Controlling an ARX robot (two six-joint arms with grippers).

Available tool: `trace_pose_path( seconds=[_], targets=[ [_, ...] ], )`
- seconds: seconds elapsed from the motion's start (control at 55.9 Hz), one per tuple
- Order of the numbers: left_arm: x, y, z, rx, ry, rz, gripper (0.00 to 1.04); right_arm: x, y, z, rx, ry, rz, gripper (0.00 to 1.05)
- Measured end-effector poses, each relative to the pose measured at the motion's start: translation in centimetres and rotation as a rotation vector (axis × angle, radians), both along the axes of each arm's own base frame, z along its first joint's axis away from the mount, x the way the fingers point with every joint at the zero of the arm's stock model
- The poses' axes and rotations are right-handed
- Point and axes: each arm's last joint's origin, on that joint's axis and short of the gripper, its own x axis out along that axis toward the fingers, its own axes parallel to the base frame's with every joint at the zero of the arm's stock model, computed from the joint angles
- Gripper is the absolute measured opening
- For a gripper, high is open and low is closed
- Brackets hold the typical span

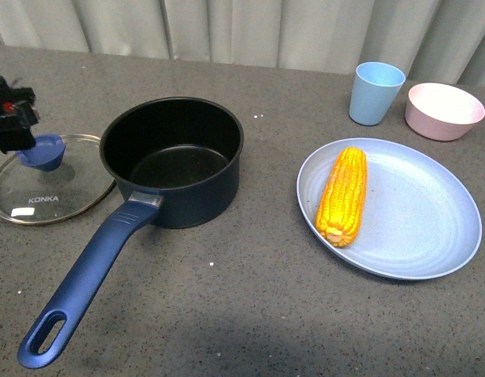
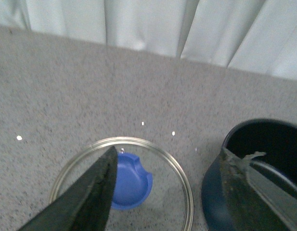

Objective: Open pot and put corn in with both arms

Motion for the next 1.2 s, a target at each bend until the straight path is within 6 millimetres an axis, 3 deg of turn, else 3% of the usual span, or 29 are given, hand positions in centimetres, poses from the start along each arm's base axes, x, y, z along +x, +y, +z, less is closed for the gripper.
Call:
trace_pose_path(
  seconds=[0.107, 0.232, 0.268, 0.34, 0.447, 0.697, 1.198],
  targets=[
    [-0.8, 0.0, 0.7, -0.001, -0.035, 0.002, 0.34, 0.0, 0.0, 0.0, 0.0, 0.0, 0.001, 0.95],
    [-1.4, 0.0, 0.7, 0.004, -0.027, -0.001, 0.11, 0.0, 0.0, 0.0, 0.0, 0.0, 0.0, 0.95],
    [-3.0, 0.0, 1.2, 0.019, -0.02, -0.009, 0.04, 0.0, 0.0, 0.0, 0.0, 0.0, 0.001, 0.95],
    [-6.8, 0.0, 2.7, 0.037, -0.045, -0.015, 0.04, 0.0, 0.0, 0.0, 0.0, 0.001, 0.0, 0.95],
    [-9.4, 0.0, 4.6, 0.051, -0.128, -0.018, 0.04, 0.0, 0.0, 0.0, 0.0, 0.0, 0.0, 0.95],
    [-12.2, 0.0, 5.7, 0.061, -0.136, -0.017, 0.04, 0.0, 0.0, 0.0, 0.0, 0.0, 0.0, 0.95],
    [-15.1, 0.0, 7.6, 0.062, -0.163, -0.016, 0.04, 0.0, 0.0, 0.0, 0.0, 0.0, 0.0, 0.95]
  ],
)
